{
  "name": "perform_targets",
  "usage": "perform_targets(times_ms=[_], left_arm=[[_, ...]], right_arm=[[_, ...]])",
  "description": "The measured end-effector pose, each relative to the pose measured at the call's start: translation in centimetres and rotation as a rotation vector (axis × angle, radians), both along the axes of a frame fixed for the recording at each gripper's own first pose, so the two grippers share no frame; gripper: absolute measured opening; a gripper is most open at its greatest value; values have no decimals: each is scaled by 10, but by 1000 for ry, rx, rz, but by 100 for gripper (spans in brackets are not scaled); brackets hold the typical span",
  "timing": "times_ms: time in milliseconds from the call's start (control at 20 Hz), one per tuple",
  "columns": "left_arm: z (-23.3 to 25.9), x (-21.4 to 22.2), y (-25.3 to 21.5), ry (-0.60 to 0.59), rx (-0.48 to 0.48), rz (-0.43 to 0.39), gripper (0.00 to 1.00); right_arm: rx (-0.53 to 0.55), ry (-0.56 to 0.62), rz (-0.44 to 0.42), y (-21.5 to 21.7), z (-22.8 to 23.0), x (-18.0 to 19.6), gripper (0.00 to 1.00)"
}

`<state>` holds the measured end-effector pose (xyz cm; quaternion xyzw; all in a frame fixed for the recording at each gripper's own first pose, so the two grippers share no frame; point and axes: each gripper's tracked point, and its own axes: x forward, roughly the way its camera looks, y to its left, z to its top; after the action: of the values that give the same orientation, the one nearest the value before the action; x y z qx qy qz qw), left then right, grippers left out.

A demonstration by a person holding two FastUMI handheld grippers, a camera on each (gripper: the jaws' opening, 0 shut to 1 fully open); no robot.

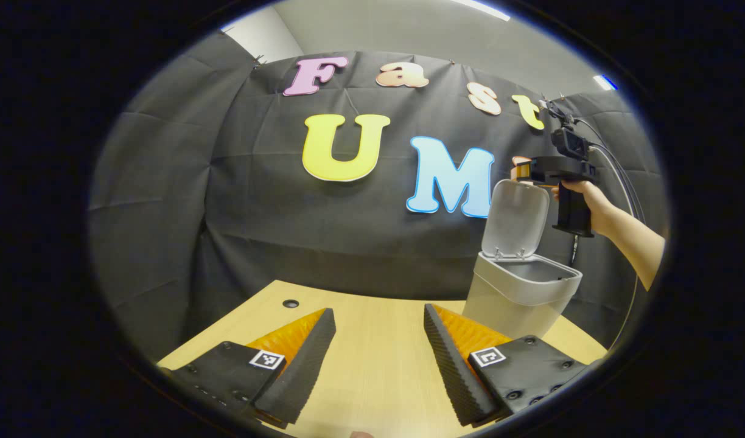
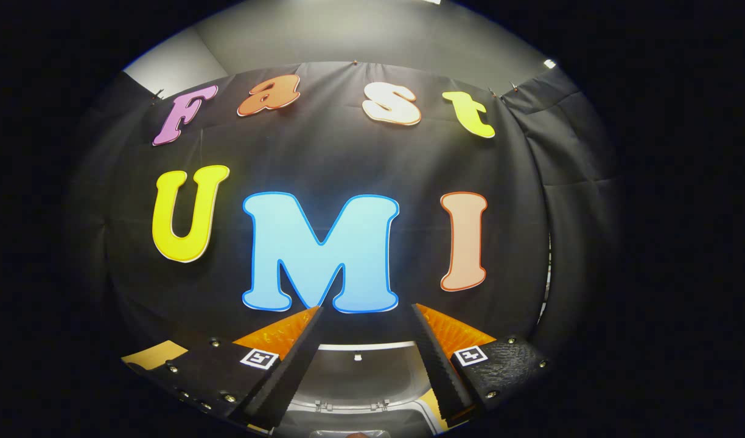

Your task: Press the lid of the desktop garbage bin to open it, pick up the crumpled paper on the desktop and throw it into the bin, then pick up the pop can on the desktop and drop it into the bin, and finally close the garbage bin lid.

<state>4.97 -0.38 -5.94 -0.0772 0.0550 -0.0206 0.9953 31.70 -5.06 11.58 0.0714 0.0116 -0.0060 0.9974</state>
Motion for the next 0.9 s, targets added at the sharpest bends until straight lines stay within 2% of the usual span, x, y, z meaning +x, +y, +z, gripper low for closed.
perform_targets(times_ms=[150, 200, 250, 300, 350, 550, 650, 700, 750, 800, 900], left_arm=[[0, -2, -1, 2, -1, -1, 96], [-1, -3, -2, 0, 0, -2, 100], [0, -4, -3, -1, 2, -4, 100], [-1, -5, -4, -1, 4, -6, 95], [-1, -7, -6, -1, 5, -9, 100], [1, -13, -12, -4, 0, -23, 100], [0, -16, -17, -6, 4, -33, 95], [0, -17, -19, -4, 7, -39, 100], [-1, -18, -21, -5, 8, -44, 100], [0, -19, -23, -4, 7, -51, 95], [0, -22, -26, -3, 4, -64, 95]], right_arm=[[37, 19, 32, 2, -4, -5, 90], [59, 25, 40, 1, -5, -8, 90], [67, 24, 47, 0, -6, -10, 90], [62, 21, 52, 1, -6, -14, 90], [52, 19, 58, 2, -7, -17, 90], [51, 14, 60, 1, -13, -38, 90], [51, 11, 65, 1, -17, -50, 90], [53, 11, 66, 1, -19, -56, 90], [54, 13, 68, 1, -23, -62, 90], [53, 15, 72, 2, -26, -69, 90], [51, 20, 81, 3, -36, -80, 90]])
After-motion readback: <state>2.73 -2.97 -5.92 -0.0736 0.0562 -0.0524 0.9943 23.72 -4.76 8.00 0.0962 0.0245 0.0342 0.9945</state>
